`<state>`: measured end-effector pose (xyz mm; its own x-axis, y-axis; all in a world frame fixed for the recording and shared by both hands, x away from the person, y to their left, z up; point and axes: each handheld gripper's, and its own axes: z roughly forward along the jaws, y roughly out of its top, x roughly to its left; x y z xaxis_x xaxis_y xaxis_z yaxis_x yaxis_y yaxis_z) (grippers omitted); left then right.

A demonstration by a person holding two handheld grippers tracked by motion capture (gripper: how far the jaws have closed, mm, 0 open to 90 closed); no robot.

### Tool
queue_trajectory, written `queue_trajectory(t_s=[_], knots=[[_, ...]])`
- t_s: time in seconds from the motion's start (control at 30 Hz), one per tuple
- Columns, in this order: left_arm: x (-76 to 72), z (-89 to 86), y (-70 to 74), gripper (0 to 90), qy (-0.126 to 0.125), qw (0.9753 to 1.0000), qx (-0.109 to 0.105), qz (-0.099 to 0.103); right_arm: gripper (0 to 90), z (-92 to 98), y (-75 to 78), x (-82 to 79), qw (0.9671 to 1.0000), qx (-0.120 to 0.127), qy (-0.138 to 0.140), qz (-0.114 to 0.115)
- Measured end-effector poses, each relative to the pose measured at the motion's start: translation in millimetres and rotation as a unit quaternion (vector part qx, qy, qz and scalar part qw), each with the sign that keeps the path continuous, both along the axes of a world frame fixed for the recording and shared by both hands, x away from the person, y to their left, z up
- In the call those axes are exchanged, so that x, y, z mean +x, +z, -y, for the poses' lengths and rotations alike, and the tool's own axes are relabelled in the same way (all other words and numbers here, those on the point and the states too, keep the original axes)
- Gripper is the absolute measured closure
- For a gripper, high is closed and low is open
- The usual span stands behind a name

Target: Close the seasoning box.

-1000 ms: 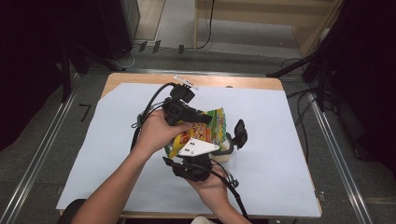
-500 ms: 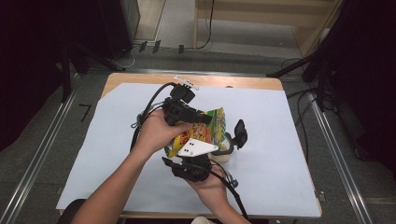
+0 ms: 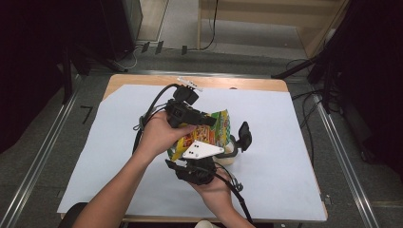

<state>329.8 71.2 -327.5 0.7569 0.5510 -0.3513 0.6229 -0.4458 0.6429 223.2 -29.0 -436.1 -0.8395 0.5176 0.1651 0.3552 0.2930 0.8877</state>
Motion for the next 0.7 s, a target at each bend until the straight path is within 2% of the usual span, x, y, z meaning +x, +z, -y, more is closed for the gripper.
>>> queue_trajectory(t_s=[0.13,0.7], knots=[[-0.8,1.8,-1.0,76.6,-0.002,1.0,0.005,0.002,67.0,-0.3,-2.3,1.5,0.9999,0.005,0.001,-0.012],[-0.7,0.8,0.3,76.6,0.001,1.0,0.0,0.002,67.0,0.1,0.8,-0.1,1.0,0.001,0.0,-0.004]])
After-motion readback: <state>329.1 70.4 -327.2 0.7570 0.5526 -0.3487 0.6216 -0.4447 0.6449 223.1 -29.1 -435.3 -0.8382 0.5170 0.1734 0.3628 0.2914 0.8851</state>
